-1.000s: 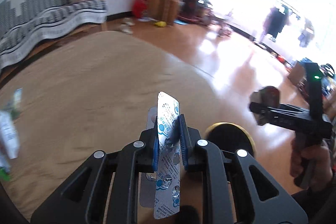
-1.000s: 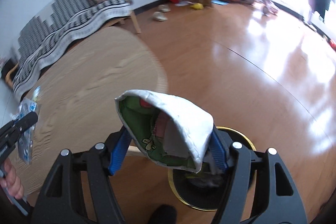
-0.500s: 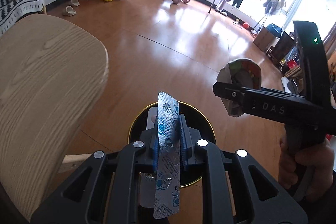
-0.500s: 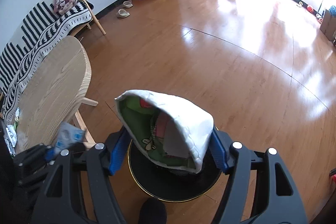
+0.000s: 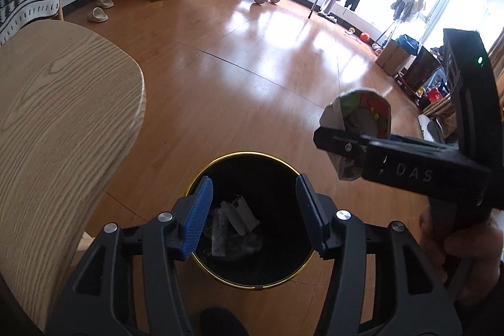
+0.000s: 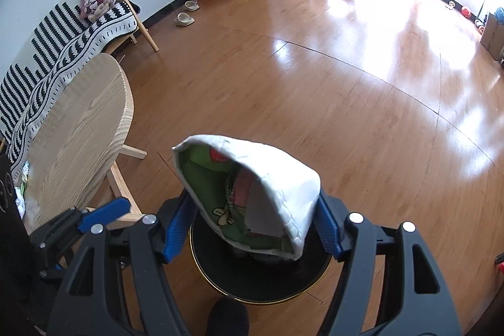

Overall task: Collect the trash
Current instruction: 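Return both tools from the bin to the table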

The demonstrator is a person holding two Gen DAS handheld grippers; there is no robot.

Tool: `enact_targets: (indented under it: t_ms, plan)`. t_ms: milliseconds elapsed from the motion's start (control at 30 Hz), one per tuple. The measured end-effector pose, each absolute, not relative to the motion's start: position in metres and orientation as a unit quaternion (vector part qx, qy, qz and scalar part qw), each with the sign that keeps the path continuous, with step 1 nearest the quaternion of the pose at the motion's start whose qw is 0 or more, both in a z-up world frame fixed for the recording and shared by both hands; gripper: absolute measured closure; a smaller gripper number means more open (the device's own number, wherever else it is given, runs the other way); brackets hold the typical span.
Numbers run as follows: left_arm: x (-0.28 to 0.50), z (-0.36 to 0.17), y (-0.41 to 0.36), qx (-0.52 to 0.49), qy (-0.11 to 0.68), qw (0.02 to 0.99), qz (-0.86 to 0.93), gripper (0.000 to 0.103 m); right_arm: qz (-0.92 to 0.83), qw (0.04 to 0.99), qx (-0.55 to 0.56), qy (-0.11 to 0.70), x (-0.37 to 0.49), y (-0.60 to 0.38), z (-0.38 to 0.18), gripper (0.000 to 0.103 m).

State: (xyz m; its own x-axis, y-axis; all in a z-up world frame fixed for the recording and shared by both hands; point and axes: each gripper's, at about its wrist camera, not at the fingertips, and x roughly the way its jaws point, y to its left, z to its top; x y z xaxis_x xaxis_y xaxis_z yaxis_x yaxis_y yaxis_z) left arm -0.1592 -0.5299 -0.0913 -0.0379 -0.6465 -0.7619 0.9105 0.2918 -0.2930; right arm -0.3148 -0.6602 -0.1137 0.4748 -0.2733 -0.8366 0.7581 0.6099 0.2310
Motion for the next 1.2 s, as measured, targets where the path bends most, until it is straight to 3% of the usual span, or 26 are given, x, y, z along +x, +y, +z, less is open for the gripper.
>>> enact_targets:
  t_ms: [267, 500, 767, 1200]
  plan:
    - [-0.147, -0.075, -0.514, 0.139, 0.424, 0.693, -0.567, 0.044, -0.312, 0.803, 0.3, 0.409, -0.308, -0.661, -0.115, 0.035]
    - [-0.123, -0.057, -0.487, 0.118, 0.414, 0.717, -0.549, 0.032, -0.309, 0.806, 0.295, 0.411, -0.305, -0.659, -0.114, 0.024]
    - [-0.089, -0.037, -0.438, 0.102, 0.402, 0.751, -0.514, 0.026, -0.301, 0.812, 0.288, 0.409, -0.292, -0.651, -0.106, 0.022]
    - [0.01, -0.009, -0.28, 0.033, 0.404, 0.842, -0.357, 0.019, -0.189, 0.869, 0.213, 0.405, -0.156, -0.539, -0.058, 0.02]
